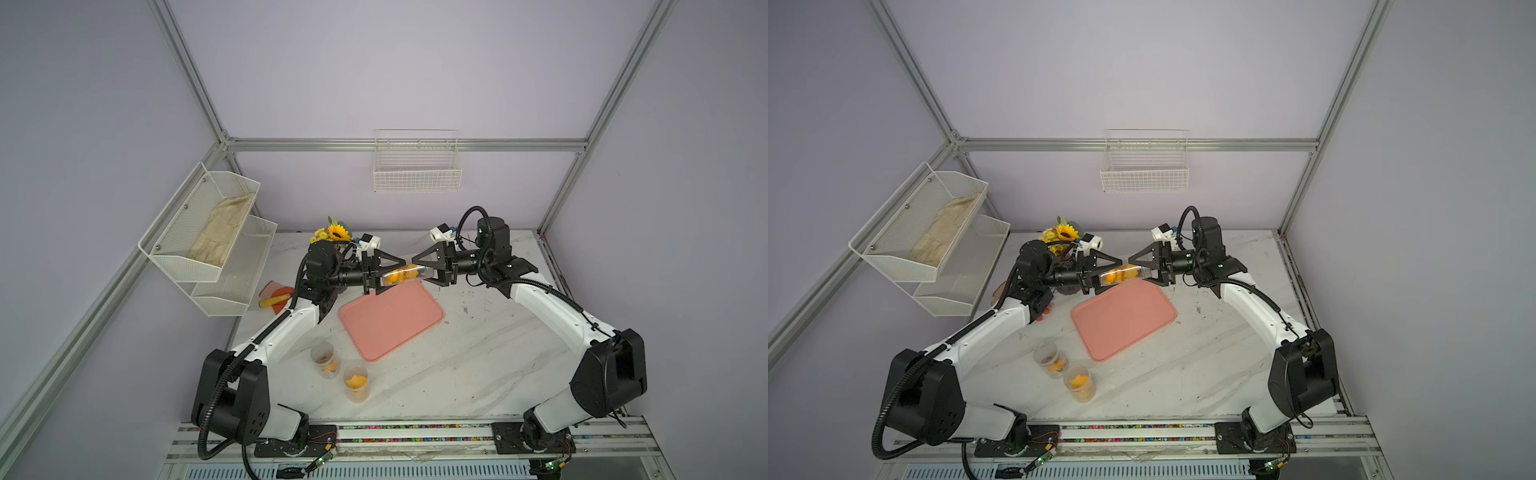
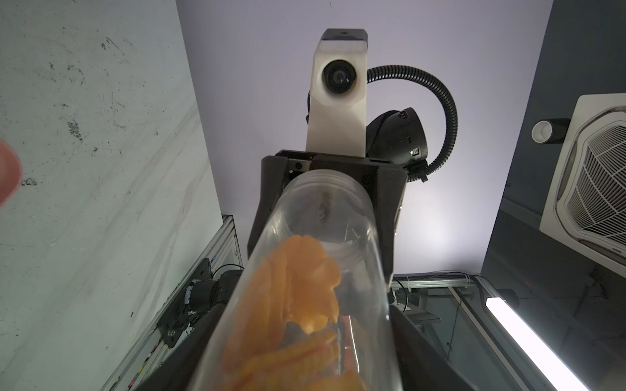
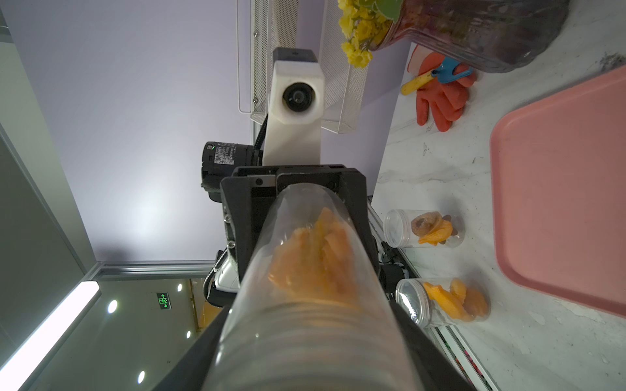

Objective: Pour the cookies out of the jar
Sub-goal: Pick up the jar from the center of the board.

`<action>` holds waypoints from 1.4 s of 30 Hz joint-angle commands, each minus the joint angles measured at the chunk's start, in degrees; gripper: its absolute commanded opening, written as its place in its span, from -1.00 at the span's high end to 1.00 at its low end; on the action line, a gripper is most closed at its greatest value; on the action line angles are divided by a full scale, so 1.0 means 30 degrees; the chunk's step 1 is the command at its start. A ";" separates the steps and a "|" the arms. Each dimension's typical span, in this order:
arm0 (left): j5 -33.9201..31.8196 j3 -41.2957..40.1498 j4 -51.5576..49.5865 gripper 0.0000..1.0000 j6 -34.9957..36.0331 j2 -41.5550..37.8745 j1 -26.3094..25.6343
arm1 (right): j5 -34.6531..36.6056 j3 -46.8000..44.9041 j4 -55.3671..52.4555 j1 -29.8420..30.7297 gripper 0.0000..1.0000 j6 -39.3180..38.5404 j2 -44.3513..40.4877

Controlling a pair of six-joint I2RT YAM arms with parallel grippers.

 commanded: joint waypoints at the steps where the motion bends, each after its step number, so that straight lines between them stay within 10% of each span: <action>1: 0.1238 0.0956 0.2771 -0.36 -0.0309 -0.0504 0.0274 | 0.2078 -0.0369 -0.0110 -0.0308 -0.21 0.0317 0.0315; 10: 0.2119 0.1157 0.2830 -0.36 0.0213 0.0456 0.0571 | 0.1487 0.0681 -0.0406 -0.0310 -0.95 0.0333 0.0643; 29: 0.3093 0.1051 0.0432 -0.34 0.2432 0.0085 0.1042 | -0.2148 0.1595 -0.0639 -0.0742 -0.95 0.0209 0.1430; 42: 0.2795 0.0928 0.0041 -0.41 0.2383 0.0024 0.1151 | -0.1302 0.0838 -0.0533 -0.0758 -0.36 0.0128 0.0996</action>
